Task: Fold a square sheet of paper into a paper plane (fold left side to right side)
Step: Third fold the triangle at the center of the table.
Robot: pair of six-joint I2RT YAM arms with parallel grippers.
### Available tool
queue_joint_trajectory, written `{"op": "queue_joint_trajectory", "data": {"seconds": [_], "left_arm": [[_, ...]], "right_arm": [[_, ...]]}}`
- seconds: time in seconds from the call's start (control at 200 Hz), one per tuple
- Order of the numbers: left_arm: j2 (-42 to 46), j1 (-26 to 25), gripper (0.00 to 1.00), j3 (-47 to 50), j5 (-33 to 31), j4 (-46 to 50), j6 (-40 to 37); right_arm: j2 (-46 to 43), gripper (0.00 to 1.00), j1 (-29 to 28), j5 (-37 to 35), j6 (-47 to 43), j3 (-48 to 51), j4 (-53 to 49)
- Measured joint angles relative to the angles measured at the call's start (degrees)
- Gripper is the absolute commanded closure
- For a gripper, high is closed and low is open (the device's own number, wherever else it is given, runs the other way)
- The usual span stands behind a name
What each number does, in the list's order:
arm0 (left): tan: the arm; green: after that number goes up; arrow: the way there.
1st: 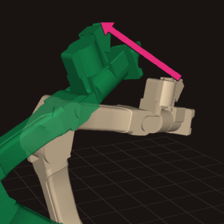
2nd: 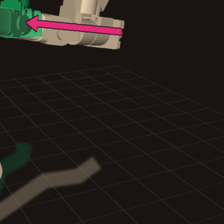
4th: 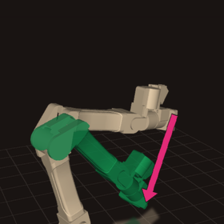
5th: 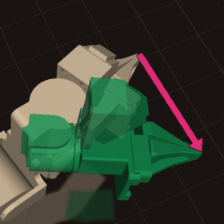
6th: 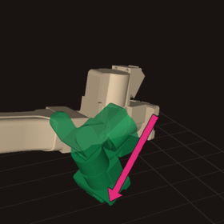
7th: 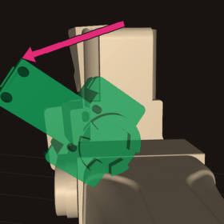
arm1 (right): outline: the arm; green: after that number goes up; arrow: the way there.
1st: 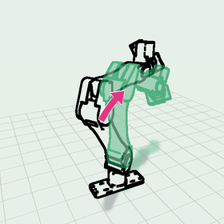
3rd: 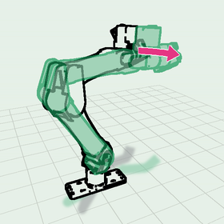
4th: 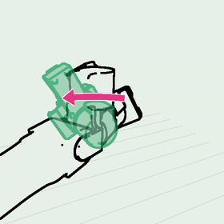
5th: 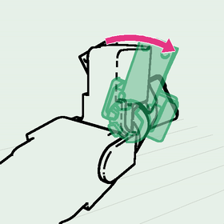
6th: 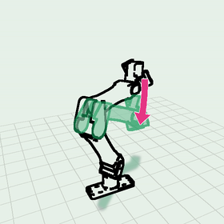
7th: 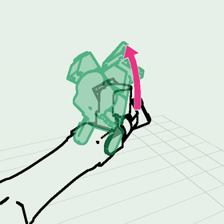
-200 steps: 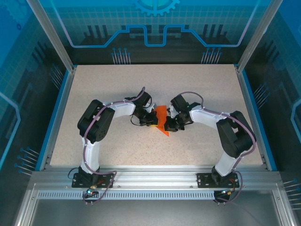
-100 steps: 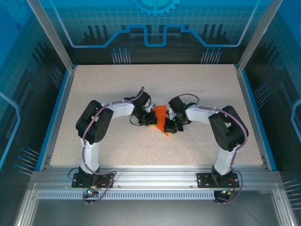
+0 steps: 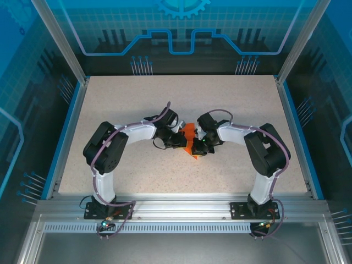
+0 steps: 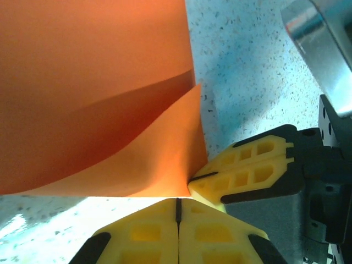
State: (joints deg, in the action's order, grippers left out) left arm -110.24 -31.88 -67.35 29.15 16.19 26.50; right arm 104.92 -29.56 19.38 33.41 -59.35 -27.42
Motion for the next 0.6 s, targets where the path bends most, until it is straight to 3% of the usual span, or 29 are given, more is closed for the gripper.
{"op": "queue_joint_trajectory", "data": {"seconds": [0.6], "left_arm": [[-3.63,-0.68,0.98,-0.81,-1.01,-0.02,-2.67]], "right_arm": [[0.07,1.0,0.0,-0.04,-0.44,0.0,-0.04]]}}
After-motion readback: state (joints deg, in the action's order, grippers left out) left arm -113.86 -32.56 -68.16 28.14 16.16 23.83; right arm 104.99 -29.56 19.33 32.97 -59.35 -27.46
